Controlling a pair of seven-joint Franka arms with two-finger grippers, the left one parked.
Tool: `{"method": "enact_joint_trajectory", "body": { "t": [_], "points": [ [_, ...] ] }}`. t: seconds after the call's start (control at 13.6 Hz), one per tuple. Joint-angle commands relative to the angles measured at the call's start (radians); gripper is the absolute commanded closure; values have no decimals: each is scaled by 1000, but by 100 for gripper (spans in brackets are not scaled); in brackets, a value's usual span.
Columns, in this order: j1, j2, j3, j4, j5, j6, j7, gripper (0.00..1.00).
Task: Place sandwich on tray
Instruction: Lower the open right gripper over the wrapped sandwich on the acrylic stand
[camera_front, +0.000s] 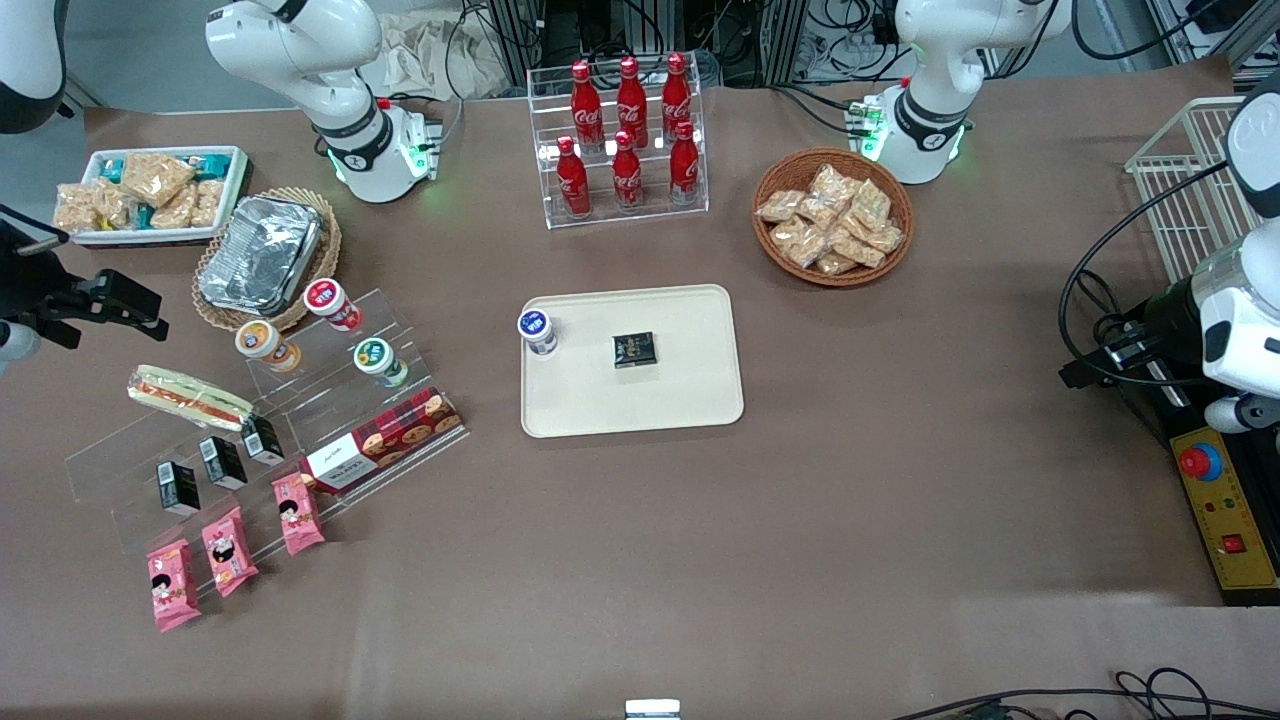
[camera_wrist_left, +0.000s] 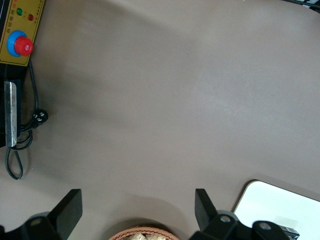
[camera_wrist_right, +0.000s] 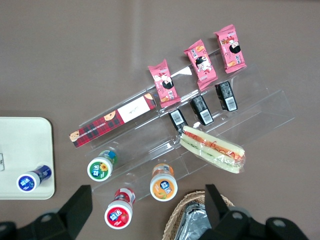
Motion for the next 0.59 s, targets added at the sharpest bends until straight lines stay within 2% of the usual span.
{"method": "enact_joint_trajectory", "body": {
  "t": [0.0,0.37,0.51],
  "points": [
    [-15,-13,16,-10,-15,-26,11,0],
    [-17,-7,18,-14,-14,-29,-5,0],
    [-18,-1,16,-17,-14,-50,-118,0]
  ]
}}
